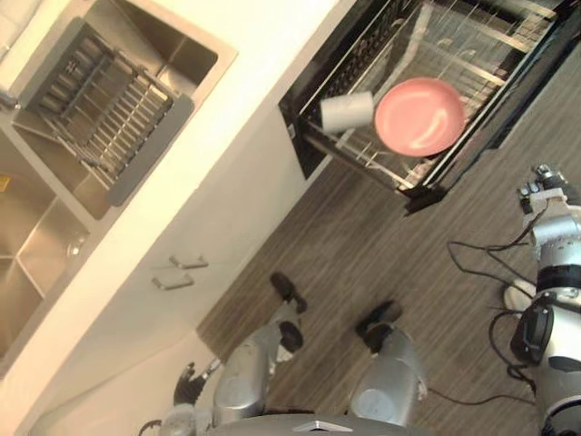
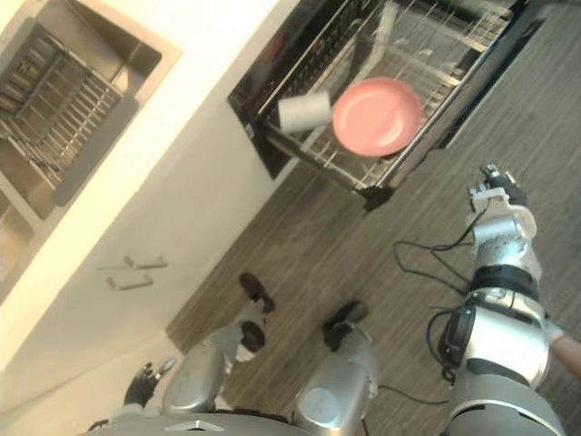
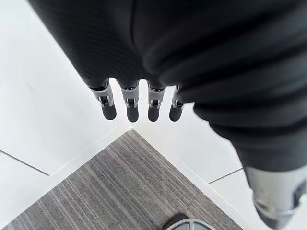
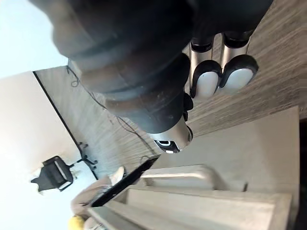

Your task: Walk over to the sink, pick up the cup, carry it to the dishwasher, place the cup inside the dishwasher, then close the dishwasher door

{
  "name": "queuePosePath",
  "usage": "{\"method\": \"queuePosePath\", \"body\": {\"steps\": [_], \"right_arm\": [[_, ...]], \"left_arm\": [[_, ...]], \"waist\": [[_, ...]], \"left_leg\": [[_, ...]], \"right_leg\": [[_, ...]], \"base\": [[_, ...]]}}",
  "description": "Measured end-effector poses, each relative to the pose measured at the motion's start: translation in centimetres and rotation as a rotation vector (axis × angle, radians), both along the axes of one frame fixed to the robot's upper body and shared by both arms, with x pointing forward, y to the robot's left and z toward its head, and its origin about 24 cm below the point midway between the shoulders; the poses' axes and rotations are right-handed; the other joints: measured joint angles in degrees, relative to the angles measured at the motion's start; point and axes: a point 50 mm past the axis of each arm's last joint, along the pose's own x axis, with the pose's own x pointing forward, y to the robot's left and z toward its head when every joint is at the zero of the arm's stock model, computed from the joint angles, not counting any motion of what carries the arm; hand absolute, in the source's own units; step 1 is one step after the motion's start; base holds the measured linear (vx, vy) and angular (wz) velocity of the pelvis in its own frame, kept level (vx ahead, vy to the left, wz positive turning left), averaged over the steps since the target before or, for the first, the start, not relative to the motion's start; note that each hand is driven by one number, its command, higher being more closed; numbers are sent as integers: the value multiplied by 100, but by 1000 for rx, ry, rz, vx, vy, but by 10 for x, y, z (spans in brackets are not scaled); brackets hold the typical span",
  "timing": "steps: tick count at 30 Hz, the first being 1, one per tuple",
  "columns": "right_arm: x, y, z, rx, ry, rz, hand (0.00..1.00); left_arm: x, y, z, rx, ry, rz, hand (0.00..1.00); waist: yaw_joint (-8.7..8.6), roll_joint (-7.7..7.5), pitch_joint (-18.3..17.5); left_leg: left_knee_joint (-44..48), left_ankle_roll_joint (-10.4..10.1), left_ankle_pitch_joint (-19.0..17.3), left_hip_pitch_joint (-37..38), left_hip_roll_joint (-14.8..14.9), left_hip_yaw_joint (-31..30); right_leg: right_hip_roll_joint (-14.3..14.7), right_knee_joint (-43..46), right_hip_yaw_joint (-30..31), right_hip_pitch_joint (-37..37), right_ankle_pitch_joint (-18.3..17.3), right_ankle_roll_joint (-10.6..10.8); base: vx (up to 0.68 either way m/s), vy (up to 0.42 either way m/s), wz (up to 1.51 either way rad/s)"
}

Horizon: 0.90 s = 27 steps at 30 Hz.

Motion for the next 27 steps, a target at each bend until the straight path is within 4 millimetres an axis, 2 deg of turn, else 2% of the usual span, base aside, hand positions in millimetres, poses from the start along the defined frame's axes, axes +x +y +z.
{"method": "queuePosePath", "body": {"steps": [2, 5, 8, 11, 13, 17, 19, 22, 24, 26, 27], "right_arm": [[0, -5, 16, -18, 4, -28, 100], [1, -9, 29, -78, 59, -54, 100], [2, -10, 41, -189, 133, -76, 100], [-6, -21, 52, -266, 202, -129, 100], [-6, -21, 55, -311, 236, -131, 100], [-3, -18, 71, -439, 293, -153, 100], [0, -15, 74, -514, 342, -163, 100], [1, -13, 79, -600, 394, -171, 100], [5, -8, 93, -679, 413, -179, 100], [7, -5, 101, -735, 441, -187, 100], [9, -2, 108, -768, 450, -200, 100]], "left_arm": [[8, -3, 2, -6, -19, -22, 0], [13, -4, 3, -15, -31, -46, 0], [16, -5, 4, -20, -40, -71, 0], [17, -6, 5, -41, -48, -75, 0], [18, -8, 5, -49, -51, -79, 0], [25, -13, 10, -64, -92, -98, 0], [25, -17, 10, -84, -99, -103, 0], [24, -22, 11, -110, -110, -120, 0], [18, -26, 10, -134, -102, -110, 0], [13, -27, 8, -145, -93, -113, 0], [11, -27, 8, -150, -89, -115, 0]], "waist": [[59, 96, 171], [182, 110, 189], [328, 127, 178], [465, 150, 163], [494, 163, 154], [708, 330, 33], [786, 451, -57], [885, 563, -142], [995, 640, -203], [1098, 667, -223], [1178, 677, -231]], "left_leg": [[0, 81, 57, -80, -61, -177], [0, 211, 146, -259, -173, -550], [1, 211, 146, -345, -244, -875], [1, 207, 144, -467, -275, -1155], [0, 200, 140, -488, -279, -1286], [-1, 151, 137, -567, -297, -1598], [-1, 118, 162, -523, -372, -1978], [-2, 118, 162, -491, -433, -2192], [0, 90, 244, -529, -473, -2375], [1, 147, 323, -529, -511, -2553], [3, 252, 402, -545, -549, -2679]], "right_leg": [[-66, 97, -5, -77, 8, -7], [-185, 179, -42, -232, 16, -10], [-242, 181, -149, -226, 37, 18], [-256, 169, -318, -208, 41, -4], [-246, 145, -420, -143, 19, -39], [-249, 185, -592, -95, -32, -54], [-314, 313, -793, 100, -146, -20], [-438, 521, -1044, 301, -320, 12], [-558, 750, -1298, 420, -472, -21], [-644, 949, -1485, 547, -648, -7], [-698, 1083, -1603, 616, -771, 0]], "base": [[-15, 18, 12], [4, 5, 15], [9, 4, 21], [-3, 17, 25], [-5, 14, 19], [-14, 6, 17], [14, -15, 34], [47, -39, 46], [79, -52, 44], [118, -93, 51], [139, -125, 52]]}}
